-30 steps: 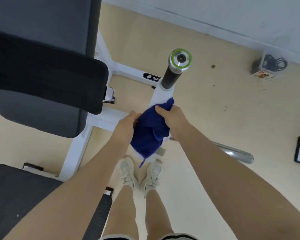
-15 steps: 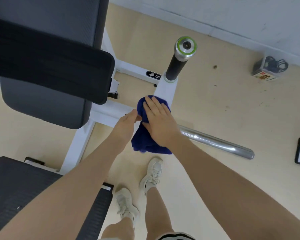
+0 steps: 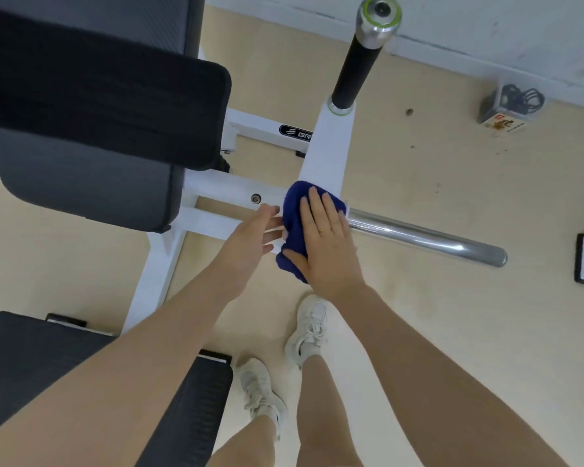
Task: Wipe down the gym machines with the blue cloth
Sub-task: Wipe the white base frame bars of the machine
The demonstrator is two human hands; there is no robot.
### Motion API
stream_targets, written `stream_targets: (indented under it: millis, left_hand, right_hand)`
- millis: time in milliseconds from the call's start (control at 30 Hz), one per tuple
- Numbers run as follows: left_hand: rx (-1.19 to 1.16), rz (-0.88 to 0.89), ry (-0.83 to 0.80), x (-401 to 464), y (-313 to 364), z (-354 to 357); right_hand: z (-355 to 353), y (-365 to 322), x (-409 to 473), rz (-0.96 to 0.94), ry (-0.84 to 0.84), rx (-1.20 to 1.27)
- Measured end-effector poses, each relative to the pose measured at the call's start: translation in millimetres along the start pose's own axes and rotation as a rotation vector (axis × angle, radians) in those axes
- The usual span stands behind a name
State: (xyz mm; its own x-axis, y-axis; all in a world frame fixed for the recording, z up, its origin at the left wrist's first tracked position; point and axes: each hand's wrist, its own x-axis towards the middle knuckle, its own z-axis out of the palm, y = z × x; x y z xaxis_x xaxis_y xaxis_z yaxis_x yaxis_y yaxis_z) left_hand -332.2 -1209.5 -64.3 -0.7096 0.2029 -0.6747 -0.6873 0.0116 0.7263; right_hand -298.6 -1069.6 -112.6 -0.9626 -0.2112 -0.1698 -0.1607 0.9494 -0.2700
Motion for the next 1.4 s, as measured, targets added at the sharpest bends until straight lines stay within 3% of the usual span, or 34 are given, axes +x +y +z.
stream_targets:
  millis: [67,133,233,333,467,667,767,867,1000,1133,1267,1400]
  left_hand:
    - [0.012,-0.013,-0.047,1,-4,1]
    - [0.034,-0.028,-0.113,3,-15,-13]
    - [0.063,0.064,-0.156,14,-30,-23]
    - [0.020,-0.038,-0.056,11,-19,5]
    - [0.111,0.177,0.042,7,-30,12]
    - [0.132,0.171,0.101,9,-42,18]
    - [0.104,0.237,0.094,16,-51,15]
    - [0.150,0.291,0.114,33,-69,10]
    - [0.131,0.417,0.051,47,-92,9]
    - [0.253,0.669,-0.020,56,-107,6]
    - [0.354,0.880,0.067,77,-116,4]
    - [0.351,0.951,0.071,97,-123,-4]
  right_hand:
    - [14,-13,-21,0.053,0.076,0.058]
    - [11,-14,-17,0.093,0.140,0.372]
    - [-5,-9,3,0.307,0.165,0.874]
    - [0,-3,5,0.313,0.237,1.094]
    - [12,0,-6,0.300,0.189,1.331]
    - [24,9,-16,0.185,0.123,1.375]
    - [41,17,-13,0.125,0.154,1.221]
    - [65,28,4,0.104,0.219,1.218]
    - [93,23,1,0.038,0.351,1.230]
    - [113,13,5,0.005,0.489,1.200]
    - [123,10,22,-0.070,0.718,1.060]
    - [162,22,31,-0.047,0.686,1.059]
